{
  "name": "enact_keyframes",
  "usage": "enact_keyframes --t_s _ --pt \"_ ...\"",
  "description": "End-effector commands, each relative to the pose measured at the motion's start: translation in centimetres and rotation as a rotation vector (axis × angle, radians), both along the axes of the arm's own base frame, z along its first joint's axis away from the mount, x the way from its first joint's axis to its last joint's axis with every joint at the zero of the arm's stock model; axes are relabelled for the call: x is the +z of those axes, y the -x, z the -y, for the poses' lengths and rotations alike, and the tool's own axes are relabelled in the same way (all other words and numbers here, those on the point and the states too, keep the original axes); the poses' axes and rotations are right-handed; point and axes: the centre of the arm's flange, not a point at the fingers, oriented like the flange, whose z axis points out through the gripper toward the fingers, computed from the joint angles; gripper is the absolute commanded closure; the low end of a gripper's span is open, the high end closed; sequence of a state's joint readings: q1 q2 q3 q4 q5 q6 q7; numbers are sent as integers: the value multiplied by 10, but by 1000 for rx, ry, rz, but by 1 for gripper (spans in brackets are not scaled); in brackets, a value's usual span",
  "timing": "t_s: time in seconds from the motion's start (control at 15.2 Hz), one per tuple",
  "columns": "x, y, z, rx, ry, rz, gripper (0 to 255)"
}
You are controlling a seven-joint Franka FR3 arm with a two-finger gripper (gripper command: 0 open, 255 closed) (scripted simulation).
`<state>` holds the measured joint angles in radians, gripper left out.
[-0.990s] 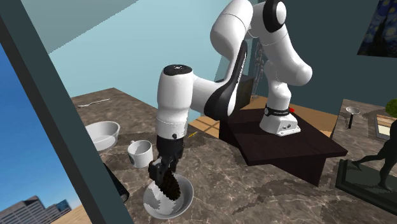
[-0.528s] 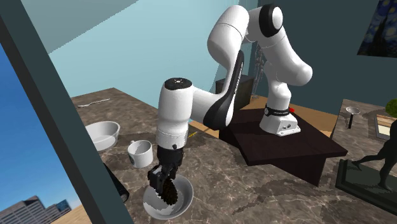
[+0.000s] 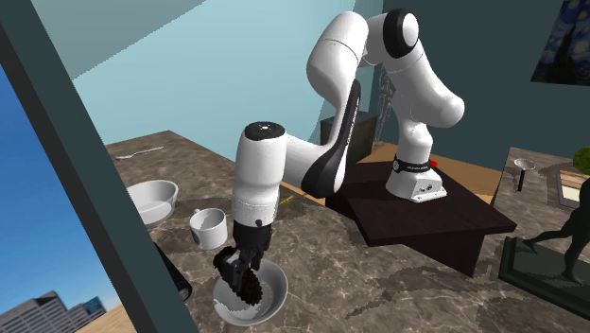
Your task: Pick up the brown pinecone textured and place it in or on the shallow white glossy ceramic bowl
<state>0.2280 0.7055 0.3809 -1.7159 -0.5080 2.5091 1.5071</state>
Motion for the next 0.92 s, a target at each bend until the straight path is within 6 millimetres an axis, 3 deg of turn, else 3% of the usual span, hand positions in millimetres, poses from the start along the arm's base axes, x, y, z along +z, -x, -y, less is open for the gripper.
enact_keyframes --t_s 0.0,0.07,0.4,0.66,0.86 --pt "-5 4 -1 5 3 -13 255" --pt "-3 4 -2 5 3 -12 0" --pt "-5 4 -1 5 3 -13 0" --pt "44 13 1 5 3 -13 0" --pt "44 13 1 5 3 -13 0"
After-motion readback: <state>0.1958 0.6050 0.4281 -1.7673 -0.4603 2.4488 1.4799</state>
